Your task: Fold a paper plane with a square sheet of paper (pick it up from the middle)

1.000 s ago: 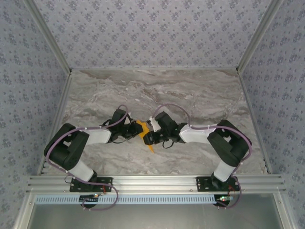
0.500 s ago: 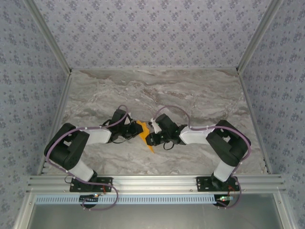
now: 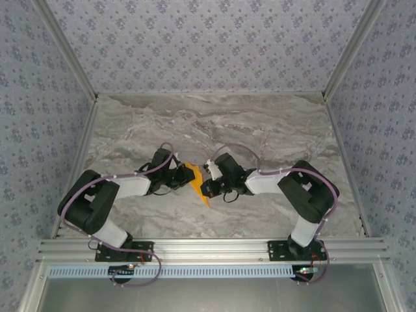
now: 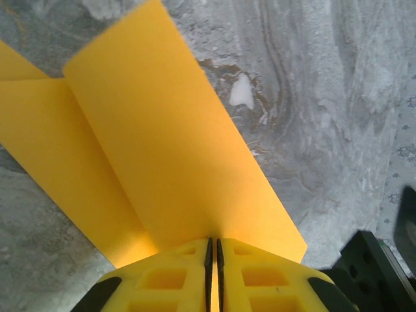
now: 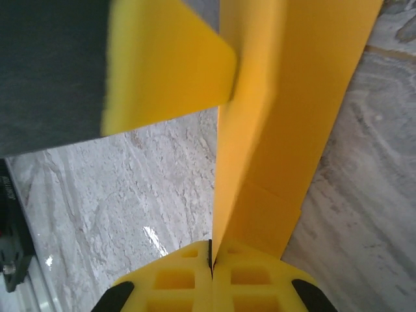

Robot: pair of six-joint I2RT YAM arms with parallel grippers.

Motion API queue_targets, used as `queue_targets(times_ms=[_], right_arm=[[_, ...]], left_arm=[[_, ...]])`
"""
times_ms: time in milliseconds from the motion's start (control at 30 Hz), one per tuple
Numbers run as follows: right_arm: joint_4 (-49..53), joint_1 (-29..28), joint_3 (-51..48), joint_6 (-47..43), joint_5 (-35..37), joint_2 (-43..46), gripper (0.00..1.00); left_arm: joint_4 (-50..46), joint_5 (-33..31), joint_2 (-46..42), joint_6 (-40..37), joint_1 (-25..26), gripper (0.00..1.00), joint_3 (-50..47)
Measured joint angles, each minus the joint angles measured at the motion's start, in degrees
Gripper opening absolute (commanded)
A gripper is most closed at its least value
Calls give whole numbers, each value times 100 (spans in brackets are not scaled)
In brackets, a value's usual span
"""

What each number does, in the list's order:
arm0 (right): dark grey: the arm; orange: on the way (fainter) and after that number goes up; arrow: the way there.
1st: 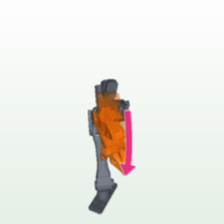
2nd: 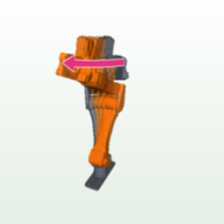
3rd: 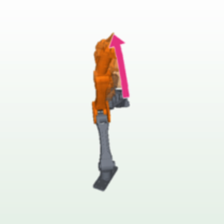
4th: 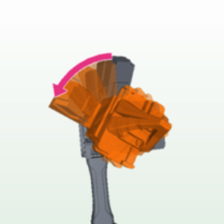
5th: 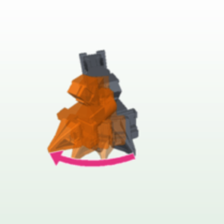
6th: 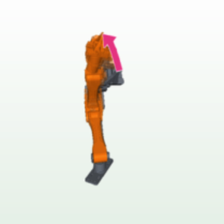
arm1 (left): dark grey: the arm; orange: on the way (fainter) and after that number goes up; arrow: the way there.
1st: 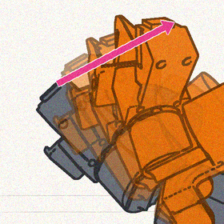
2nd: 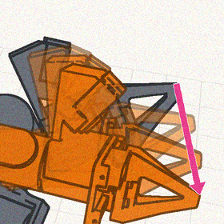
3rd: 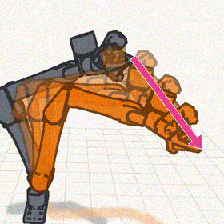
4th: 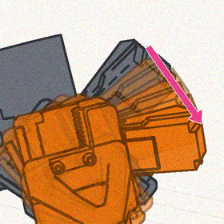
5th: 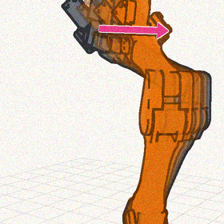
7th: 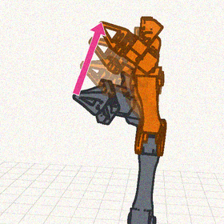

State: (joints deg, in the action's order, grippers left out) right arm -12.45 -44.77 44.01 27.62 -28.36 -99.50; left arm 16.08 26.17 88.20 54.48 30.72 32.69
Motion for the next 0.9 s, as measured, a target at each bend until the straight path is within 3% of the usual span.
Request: queue_targets(times_ms=[500,900], right_arm=[[-734,398,0,387,-1270,-516,0],[-977,551,35,671,-1801,-841,0]], left_arm=[[144,326,-452,-111,-24,16,-518],[369,514,-337,-212,20,16,-516]])
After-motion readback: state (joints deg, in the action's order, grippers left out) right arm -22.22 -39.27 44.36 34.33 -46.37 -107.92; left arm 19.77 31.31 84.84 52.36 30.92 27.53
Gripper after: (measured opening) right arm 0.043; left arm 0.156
